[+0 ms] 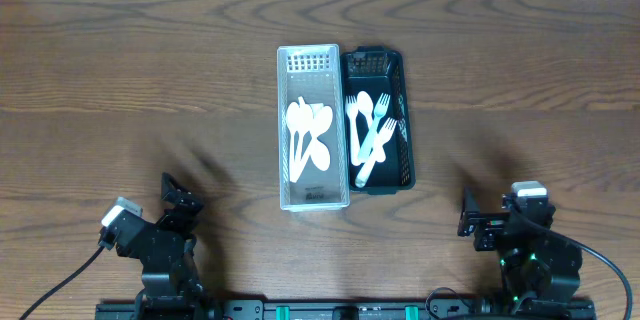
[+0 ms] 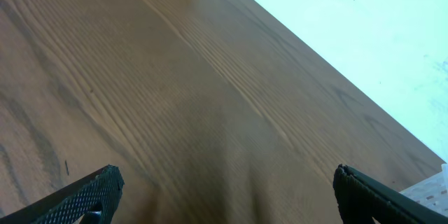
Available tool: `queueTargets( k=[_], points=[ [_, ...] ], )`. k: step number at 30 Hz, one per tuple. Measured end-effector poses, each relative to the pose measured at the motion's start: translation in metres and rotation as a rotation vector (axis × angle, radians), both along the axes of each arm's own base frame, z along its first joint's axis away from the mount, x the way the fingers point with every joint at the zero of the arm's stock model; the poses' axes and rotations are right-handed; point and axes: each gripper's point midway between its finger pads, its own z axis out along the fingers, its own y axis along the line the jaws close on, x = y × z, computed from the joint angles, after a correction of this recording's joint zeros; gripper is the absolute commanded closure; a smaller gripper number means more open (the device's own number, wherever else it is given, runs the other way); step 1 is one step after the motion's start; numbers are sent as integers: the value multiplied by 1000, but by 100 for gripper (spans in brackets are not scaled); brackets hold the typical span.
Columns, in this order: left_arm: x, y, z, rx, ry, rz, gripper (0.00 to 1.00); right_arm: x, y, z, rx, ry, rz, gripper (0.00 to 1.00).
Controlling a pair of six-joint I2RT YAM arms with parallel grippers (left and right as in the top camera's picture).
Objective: Pack container
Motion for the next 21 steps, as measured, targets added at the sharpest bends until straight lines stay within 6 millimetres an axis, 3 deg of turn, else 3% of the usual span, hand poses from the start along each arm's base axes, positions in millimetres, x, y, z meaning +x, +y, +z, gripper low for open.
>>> queueTargets(
  k=[16, 21],
  points=[
    [0, 0, 0, 0, 0, 0, 2, -1, 0, -35, 14, 84, -4, 1],
    [0, 0, 0, 0, 0, 0, 2, -1, 0, -35, 14, 83, -4, 1]
  ],
)
